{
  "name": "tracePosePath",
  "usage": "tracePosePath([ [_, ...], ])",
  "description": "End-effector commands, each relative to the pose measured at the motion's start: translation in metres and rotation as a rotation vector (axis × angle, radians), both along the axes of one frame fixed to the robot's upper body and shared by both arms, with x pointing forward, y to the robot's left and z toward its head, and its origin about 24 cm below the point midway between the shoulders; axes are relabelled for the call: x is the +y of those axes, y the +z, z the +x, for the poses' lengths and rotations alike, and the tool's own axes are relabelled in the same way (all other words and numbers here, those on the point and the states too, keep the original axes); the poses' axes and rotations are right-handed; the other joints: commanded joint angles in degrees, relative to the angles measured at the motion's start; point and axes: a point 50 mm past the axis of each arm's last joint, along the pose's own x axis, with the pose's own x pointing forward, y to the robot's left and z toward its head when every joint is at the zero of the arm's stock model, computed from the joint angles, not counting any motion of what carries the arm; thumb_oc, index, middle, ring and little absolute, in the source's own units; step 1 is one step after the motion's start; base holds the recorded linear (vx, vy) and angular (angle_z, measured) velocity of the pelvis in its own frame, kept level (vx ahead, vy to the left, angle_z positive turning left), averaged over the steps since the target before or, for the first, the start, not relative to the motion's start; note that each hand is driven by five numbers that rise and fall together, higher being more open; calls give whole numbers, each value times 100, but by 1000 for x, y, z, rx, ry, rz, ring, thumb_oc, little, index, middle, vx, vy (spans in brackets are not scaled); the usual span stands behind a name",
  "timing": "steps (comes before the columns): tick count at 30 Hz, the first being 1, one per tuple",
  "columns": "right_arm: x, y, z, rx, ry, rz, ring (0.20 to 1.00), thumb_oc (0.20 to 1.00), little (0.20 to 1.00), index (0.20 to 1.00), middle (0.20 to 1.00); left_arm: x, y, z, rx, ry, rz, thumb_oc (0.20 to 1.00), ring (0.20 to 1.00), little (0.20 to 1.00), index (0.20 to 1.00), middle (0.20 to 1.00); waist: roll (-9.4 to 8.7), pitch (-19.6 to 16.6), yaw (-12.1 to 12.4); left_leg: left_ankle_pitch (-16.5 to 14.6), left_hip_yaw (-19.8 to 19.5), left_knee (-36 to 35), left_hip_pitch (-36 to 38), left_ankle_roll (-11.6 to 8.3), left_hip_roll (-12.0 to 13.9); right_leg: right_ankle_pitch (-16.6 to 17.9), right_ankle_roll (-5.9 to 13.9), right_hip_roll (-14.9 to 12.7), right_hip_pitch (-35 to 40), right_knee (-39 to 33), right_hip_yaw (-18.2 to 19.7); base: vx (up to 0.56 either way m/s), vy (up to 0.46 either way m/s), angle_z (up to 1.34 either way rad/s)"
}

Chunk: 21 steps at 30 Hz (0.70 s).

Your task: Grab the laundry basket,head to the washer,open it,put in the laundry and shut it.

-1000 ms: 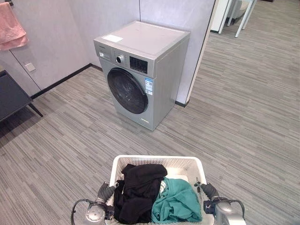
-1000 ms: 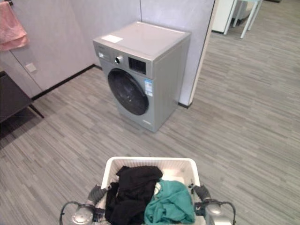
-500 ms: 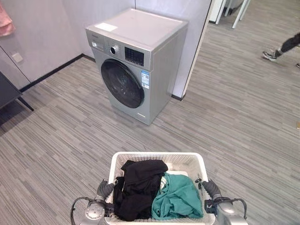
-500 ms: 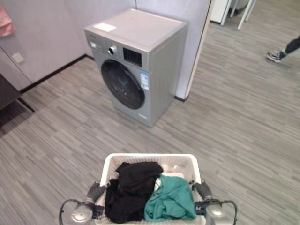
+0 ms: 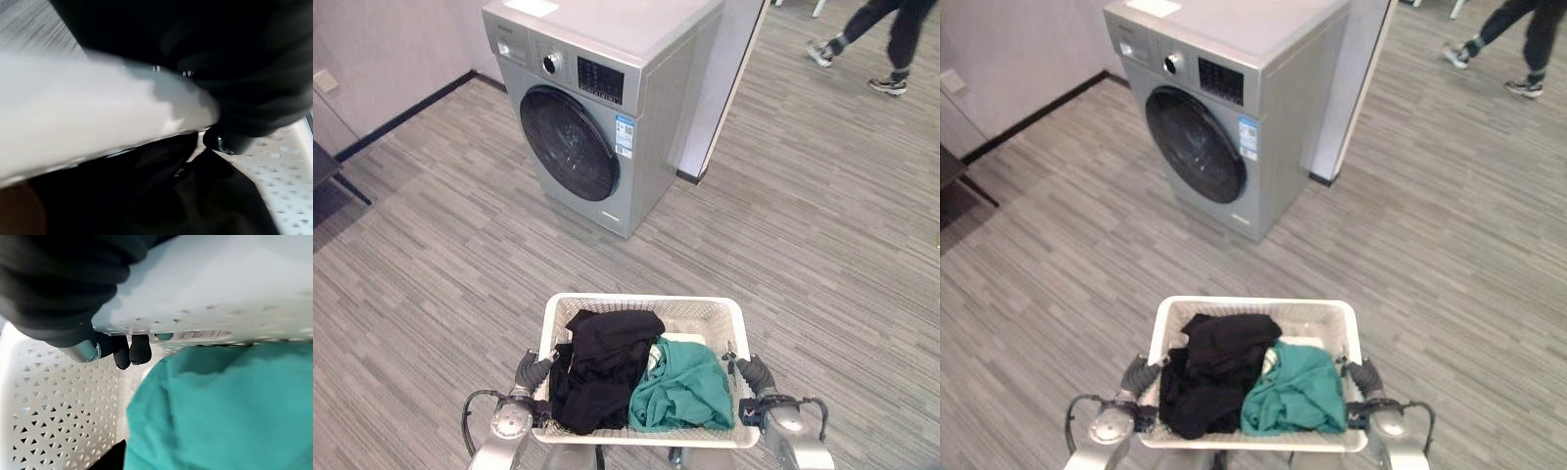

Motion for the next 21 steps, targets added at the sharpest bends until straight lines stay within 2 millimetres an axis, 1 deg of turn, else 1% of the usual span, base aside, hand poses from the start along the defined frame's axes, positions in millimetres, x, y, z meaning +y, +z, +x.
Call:
tracePosePath([
  [1,-40,20,5,-88,-123,-89,200,200,200,200,200,61,24,-10,-85,216,124,200,200,200,200,200,101,-224,76,-434,221,-401,429,-24,241,-153,489,178,-109,-640,-15,249,83,-44],
  [2,-40,22,7,-100,-119,-91,200,200,200,200,200,62,24,-11,-86,220,123,200,200,200,200,200,113,-216,64,-441,221,-473,496,-36,206,-90,494,223,-152,-899,-58,338,30,-22],
  [3,-39,30,13,-139,-108,-96,200,200,200,200,200,65,25,-10,-94,234,121,200,200,200,200,200,114,-201,54,-543,230,-513,602,-68,153,32,538,307,-293,-1737,-252,244,2,5],
  [4,-39,30,13,-139,-107,-96,200,200,200,200,200,65,25,-10,-94,234,121,200,200,200,200,200,129,-200,50,-546,229,-511,605,-73,172,61,532,334,-259,-1796,-270,244,-7,1],
  [5,-38,33,15,-151,-95,-102,200,200,200,200,200,64,25,-10,-95,237,117,200,200,200,200,200,129,-201,43,-603,238,-485,633,-80,151,151,555,390,-286,-2137,-374,159,-7,-2],
  [6,-37,35,17,-161,-85,-105,200,200,200,200,200,63,25,-9,-97,234,115,200,200,200,200,200,125,-213,32,-656,241,-469,665,-84,129,156,561,432,-318,-2338,-413,252,-6,-6],
  [7,-35,38,18,-175,-74,-108,200,200,200,200,200,62,24,-7,-99,230,113,200,200,200,200,200,118,-230,0,-725,217,-424,686,-74,89,172,564,518,-335,-2444,-364,302,5,7],
  [9,-37,39,15,-184,-82,-105,200,200,200,200,200,54,24,1,-102,195,116,200,200,200,200,200,100,-304,-148,-975,88,-219,730,-40,-16,84,488,766,-305,-2333,83,359,-2,15],
  [10,-40,39,11,-183,-89,-117,200,200,200,200,200,46,23,6,-109,166,105,200,200,200,200,200,91,-399,-237,-961,57,330,620,-201,-67,25,298,810,-298,-2122,139,382,-119,43],
  [11,-41,39,11,-181,-96,-122,200,200,200,200,200,41,24,12,-117,152,101,200,200,200,200,200,116,-427,-313,-784,116,1008,388,-412,123,-44,176,862,-201,-2039,92,271,-146,70],
  [12,-42,39,11,-181,-96,-122,200,200,200,200,200,41,24,12,-117,152,101,200,200,200,200,200,130,-435,-329,-812,97,1069,344,-421,145,-48,169,871,-208,-2039,69,177,-159,131],
  [13,-43,38,9,-171,-101,-120,200,200,200,200,200,39,25,14,-123,146,88,200,200,200,200,200,138,-440,-405,-534,280,2001,-35,-649,532,-155,4,923,-3,-2038,-62,269,-185,141],
  [14,-43,38,9,-175,-110,-115,200,200,200,200,200,37,27,14,-141,154,52,200,200,200,200,200,225,-359,-329,11,382,3398,-415,-945,971,-469,-215,1177,420,-2106,-204,265,-189,122],
  [15,-44,38,9,-175,-111,-115,200,200,200,200,200,37,27,14,-141,154,52,200,200,200,200,200,254,-352,-334,-11,357,3463,-446,-968,1018,-471,-235,1218,428,-2118,-220,277,-158,35],
  [16,-43,36,9,-168,-117,-110,200,200,200,200,200,35,26,16,-140,150,51,200,200,200,200,200,216,-307,-307,110,399,3780,-605,-995,1117,-576,-350,1312,587,-2204,-204,161,-106,-32],
  [17,-45,32,5,-145,-137,-103,200,200,200,200,200,36,28,16,-141,150,52,200,200,200,200,200,142,-293,-331,214,655,3717,-765,-949,1556,-672,-385,1313,757,-2336,-307,183,-101,-62],
  [18,-45,31,5,-144,-137,-103,200,200,200,200,200,36,28,16,-140,151,53,200,200,200,200,200,159,-294,-326,196,650,3712,-740,-970,1581,-695,-379,1343,778,-2340,-303,199,17,-55],
  [19,-46,28,2,-132,-148,-101,200,200,200,200,200,36,28,17,-142,154,49,200,200,200,200,200,69,-300,-319,138,826,3051,-742,-889,2015,-756,-290,1184,902,-2367,-314,167,129,-9],
  [20,-46,28,2,-130,-149,-101,200,200,200,200,200,37,29,18,-147,157,51,200,200,200,200,200,35,-307,-287,143,727,2569,-767,-861,2047,-781,-242,1139,930,-2367,-232,153,132,23],
  [21,-46,28,2,-130,-149,-101,200,200,200,200,200,37,29,18,-146,157,51,200,200,200,200,200,18,-310,-288,164,741,2518,-739,-855,2019,-782,-236,1120,931,-2366,-229,162,251,13],
])
